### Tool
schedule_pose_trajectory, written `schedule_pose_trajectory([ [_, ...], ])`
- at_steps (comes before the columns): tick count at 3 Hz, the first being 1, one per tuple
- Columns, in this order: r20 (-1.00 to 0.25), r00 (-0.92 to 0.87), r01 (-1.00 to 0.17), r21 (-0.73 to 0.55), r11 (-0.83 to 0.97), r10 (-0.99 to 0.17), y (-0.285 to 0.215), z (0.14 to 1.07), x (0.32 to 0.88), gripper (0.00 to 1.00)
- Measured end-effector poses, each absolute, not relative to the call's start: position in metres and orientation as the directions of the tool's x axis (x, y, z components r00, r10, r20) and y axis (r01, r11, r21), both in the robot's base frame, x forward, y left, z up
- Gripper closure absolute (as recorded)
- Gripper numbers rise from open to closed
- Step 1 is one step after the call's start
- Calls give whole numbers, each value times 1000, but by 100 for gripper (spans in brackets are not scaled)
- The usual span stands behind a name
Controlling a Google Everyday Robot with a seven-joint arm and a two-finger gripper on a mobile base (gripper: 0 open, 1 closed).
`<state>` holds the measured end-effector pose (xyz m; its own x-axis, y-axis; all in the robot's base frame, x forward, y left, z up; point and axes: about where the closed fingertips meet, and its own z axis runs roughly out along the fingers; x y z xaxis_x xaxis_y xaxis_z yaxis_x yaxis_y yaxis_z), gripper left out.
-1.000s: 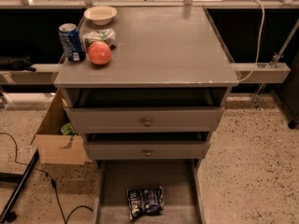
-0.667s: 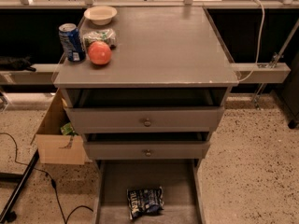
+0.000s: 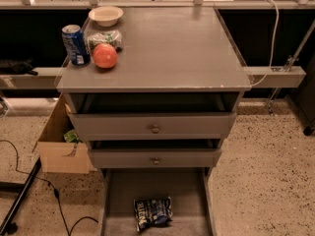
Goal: Pick blue chip bag from bottom drawer and place on counter
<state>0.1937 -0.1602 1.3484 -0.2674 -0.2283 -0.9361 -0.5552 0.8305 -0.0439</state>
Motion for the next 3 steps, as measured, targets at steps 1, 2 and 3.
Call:
schedule_pose_trajectory([
  [1,-933,-284,-539,-36,841,-222,-167,1344,197,0],
  [2,-904,-387,-411,-8,912,-183,-206,1313,214,0],
  [3,-904,-387,-411,-8,912,-183,-206,1313,214,0],
])
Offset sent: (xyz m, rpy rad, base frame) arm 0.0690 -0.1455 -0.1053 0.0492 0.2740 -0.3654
